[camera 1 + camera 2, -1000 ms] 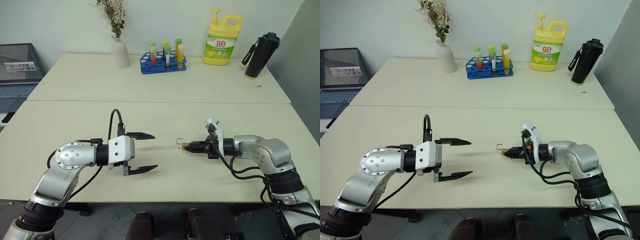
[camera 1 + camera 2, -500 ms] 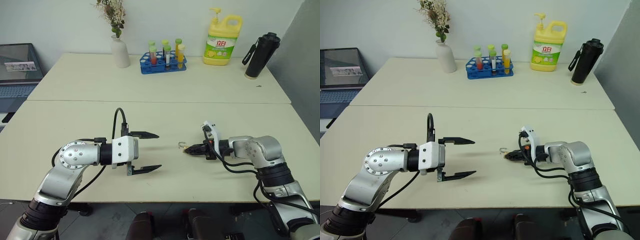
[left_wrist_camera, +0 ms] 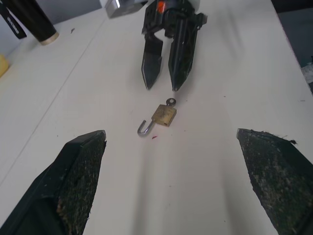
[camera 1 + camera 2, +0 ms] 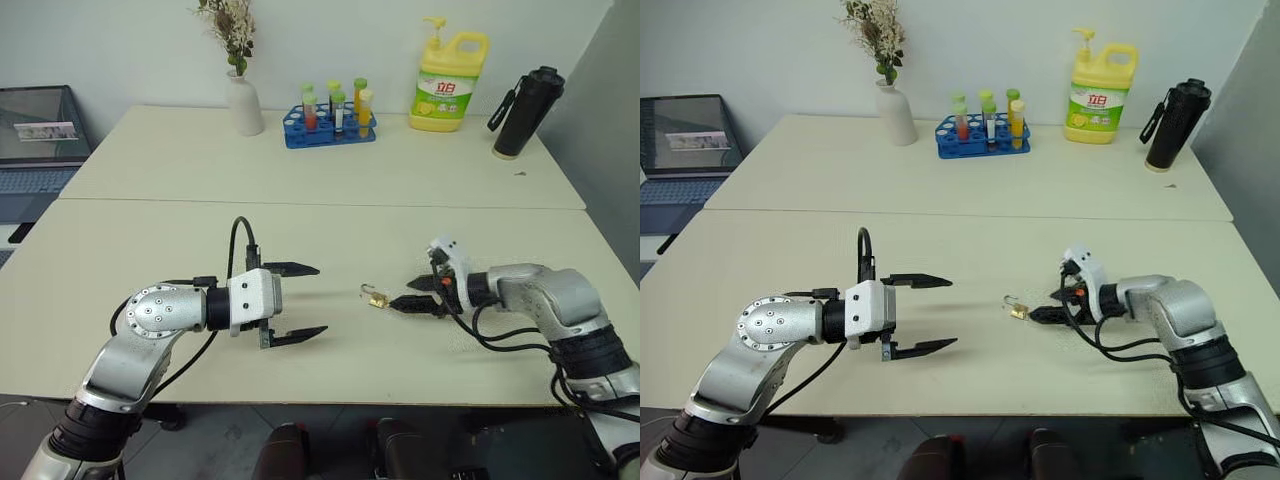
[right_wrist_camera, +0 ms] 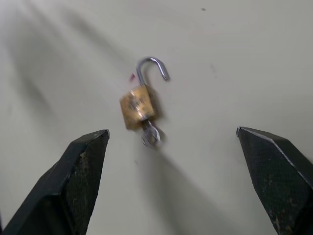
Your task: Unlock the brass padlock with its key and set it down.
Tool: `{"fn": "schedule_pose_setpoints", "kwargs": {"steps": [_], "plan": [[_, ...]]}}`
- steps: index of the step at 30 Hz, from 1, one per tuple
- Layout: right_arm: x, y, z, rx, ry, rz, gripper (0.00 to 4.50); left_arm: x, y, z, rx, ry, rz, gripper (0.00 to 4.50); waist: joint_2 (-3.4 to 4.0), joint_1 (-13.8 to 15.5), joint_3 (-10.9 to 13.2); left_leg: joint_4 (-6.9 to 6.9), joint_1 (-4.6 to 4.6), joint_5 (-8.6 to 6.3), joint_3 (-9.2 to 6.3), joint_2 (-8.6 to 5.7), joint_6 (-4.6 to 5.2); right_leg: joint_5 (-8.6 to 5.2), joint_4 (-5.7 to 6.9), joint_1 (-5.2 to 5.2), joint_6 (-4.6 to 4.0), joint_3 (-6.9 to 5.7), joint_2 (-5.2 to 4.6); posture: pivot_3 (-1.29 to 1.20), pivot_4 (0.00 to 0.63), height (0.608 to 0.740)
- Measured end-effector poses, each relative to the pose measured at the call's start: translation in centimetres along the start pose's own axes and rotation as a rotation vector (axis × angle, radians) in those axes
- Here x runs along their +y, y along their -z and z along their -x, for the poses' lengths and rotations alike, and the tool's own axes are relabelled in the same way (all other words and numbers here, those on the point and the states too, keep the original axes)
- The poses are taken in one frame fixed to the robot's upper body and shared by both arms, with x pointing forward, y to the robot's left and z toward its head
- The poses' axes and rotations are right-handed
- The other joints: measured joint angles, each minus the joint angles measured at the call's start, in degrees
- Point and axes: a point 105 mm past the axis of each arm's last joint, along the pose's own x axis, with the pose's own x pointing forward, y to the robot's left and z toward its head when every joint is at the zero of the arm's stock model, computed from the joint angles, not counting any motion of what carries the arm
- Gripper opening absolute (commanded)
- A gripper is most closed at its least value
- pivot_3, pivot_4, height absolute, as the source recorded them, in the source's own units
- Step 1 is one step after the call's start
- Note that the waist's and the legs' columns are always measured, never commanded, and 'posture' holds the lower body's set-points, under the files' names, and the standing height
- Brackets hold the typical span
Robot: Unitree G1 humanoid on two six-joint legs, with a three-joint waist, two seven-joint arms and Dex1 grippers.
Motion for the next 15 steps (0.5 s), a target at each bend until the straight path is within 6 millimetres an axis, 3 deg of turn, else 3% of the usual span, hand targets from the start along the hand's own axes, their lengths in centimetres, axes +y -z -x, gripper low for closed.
{"fn": "schedule_pose_setpoints", "kwargs": {"steps": [3,8,15], "plan": [[1.0,-0.7,0.7,-0.062,-0.036,0.16,4.47,-0.2,1.2,0.5,0.054,-0.025,0.068,4.5,0.01,-0.2,0.0,-0.04,0.02,0.0,0.0,0.09,0.0,0.0,0.0,-0.02,0.0,0.02,0.01,0.0,0.15,0.74],[2.5,-1.8,1.2,-0.172,-0.077,0.335,4.47,-0.5,1.5,0.9,0.092,-0.013,0.081,4.5,0.02,-0.2,0.0,-0.03,0.04,0.0,0.0,0.1,0.0,0.0,0.03,-0.02,0.0,0.01,0.02,0.0,0.15,0.74],[2.3,-0.9,2.1,-0.17,-0.025,0.456,4.47,-0.4,1.4,1.0,0.081,0.01,0.095,4.5,0.01,0.0,0.0,0.0,0.04,0.0,0.05,0.02,0.0,0.0,0.02,0.0,0.0,0.05,0.0,0.0,0.15,0.74]]}}
